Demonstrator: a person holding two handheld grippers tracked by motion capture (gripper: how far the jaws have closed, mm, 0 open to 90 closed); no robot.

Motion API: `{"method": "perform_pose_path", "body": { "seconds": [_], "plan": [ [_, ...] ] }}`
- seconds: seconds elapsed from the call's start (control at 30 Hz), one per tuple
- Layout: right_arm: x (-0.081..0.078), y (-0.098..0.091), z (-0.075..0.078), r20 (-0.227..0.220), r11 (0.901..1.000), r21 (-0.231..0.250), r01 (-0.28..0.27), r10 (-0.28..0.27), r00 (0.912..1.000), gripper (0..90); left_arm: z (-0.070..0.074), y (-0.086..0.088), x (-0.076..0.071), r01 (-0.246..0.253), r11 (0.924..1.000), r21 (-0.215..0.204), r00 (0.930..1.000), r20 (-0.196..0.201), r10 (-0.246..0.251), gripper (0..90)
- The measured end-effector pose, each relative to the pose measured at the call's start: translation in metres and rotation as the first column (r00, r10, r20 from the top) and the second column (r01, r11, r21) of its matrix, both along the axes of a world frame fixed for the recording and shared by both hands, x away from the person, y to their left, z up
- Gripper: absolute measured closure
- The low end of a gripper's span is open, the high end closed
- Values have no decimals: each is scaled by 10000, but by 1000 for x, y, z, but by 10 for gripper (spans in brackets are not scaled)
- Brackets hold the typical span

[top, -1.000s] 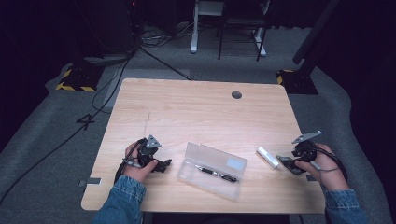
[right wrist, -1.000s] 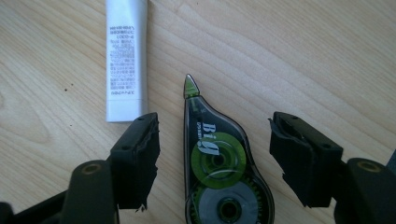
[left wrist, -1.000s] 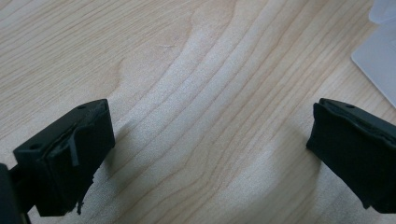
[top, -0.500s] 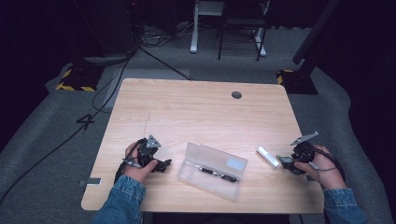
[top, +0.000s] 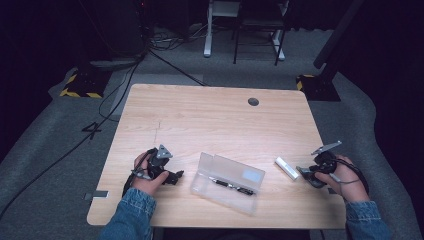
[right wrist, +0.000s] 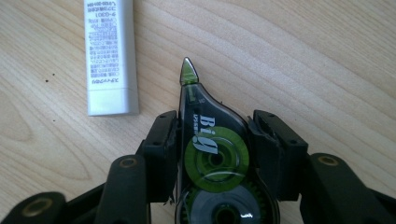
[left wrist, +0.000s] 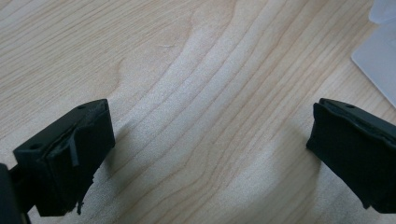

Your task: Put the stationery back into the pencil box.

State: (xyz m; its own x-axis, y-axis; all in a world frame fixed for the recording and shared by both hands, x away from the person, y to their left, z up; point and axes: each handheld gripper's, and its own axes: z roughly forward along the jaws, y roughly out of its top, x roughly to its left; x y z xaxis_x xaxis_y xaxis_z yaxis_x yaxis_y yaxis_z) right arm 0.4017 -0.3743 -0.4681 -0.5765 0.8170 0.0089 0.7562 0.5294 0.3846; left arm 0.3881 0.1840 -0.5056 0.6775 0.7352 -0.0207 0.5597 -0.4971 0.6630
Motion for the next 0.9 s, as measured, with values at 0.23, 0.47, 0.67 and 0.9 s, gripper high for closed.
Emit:
{"method": "perform_pose_path", "body": {
  "seconds": [0.23,0.47,0.67,0.9],
  "plan": [
    [0,1,0,-27,9998,22,206,-206,9998,530,0,0,0,8,10000,-5,10000,7,-8,5],
    [0,3,2,-221,9986,341,405,-398,9990,534,0,0,0,1,10000,-6,10000,5,-1,5],
    [-1,2,9,-86,9974,552,461,-456,9989,535,0,0,0,11,10000,4,10000,19,-11,5],
    [-5,6,24,278,9965,717,428,-449,9986,535,0,0,-1,50,10000,24,10000,29,-50,9]
  ]
}}
